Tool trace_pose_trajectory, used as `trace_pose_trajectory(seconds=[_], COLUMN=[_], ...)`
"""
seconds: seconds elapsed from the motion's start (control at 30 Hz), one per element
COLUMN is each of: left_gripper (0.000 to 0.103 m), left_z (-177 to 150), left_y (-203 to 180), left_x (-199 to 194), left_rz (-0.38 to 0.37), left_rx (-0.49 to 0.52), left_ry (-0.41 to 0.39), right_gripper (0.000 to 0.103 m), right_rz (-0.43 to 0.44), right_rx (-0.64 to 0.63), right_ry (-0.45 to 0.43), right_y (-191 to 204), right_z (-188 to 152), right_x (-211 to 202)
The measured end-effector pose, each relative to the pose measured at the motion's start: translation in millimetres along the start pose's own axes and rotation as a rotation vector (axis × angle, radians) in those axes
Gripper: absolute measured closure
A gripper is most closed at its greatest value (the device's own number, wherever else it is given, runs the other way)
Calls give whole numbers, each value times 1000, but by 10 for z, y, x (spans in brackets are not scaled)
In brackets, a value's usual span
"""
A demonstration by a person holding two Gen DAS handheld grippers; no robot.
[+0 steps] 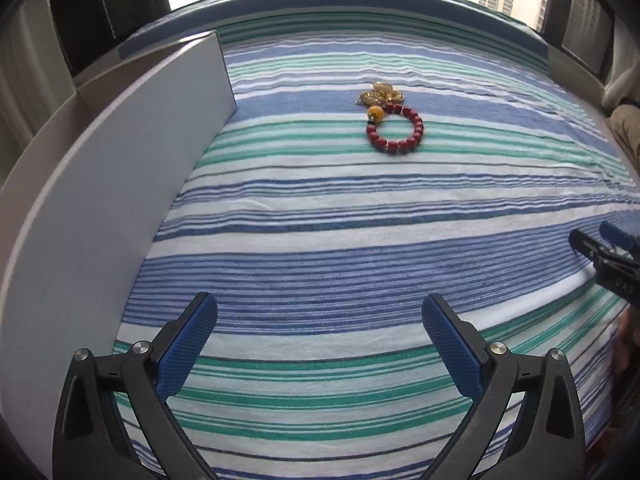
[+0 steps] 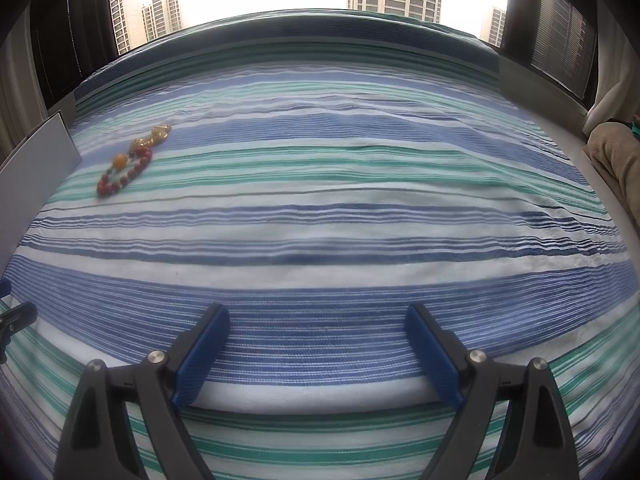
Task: Organize jewelry
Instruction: 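Move both open tools back over the red bead bracelet and earrings, then grasp the red bead bracelet at its amber bead with the left tool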
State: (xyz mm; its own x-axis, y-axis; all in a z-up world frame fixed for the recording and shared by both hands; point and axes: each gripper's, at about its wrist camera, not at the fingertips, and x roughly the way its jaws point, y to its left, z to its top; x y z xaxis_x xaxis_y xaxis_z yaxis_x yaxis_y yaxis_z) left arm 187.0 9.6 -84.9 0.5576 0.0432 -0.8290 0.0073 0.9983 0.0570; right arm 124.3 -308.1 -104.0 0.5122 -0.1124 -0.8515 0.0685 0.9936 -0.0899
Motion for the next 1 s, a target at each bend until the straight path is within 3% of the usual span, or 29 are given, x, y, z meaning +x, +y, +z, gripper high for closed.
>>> trace_pose_trajectory(seconds=[0.17,0.33,0.47,0.57,0.6,0.63,0.67,0.7,0.73,0.87,1.0], left_gripper=[1,2,16,23,34,39,52,77,87,87,87], left_z=[606,1130,1289,1307,1291,1268,1247,1214,1182,959,531], left_y=[-38,-44,-88,-202,-246,-290,-328,-351,-360,-256,-65], left_x=[-136,532,994,1156,1191,1223,1196,1177,1158,972,675], left_rz=[-1,-63,-39,-36,-35,-35,-23,-49,-66,-90,-116], left_rx=[15,-97,-152,-127,-109,-88,-64,-49,-42,-86,-105], left_ry=[-23,59,61,54,59,69,36,23,26,46,67], right_gripper=[11,11,11,11,11,11,11,11,11,11,11], right_rz=[0,0,0,0,0,0,0,0,0,0,0], right_rx=[0,0,0,0,0,0,0,-1,-1,-1,-1], right_ry=[0,0,0,0,0,0,1,0,1,1,1], right_y=[1,2,3,5,4,4,5,4,3,2,2], right_z=[-1,-1,0,0,0,0,-1,-1,-1,-1,-2], right_x=[0,0,0,0,0,1,0,1,1,2,2])
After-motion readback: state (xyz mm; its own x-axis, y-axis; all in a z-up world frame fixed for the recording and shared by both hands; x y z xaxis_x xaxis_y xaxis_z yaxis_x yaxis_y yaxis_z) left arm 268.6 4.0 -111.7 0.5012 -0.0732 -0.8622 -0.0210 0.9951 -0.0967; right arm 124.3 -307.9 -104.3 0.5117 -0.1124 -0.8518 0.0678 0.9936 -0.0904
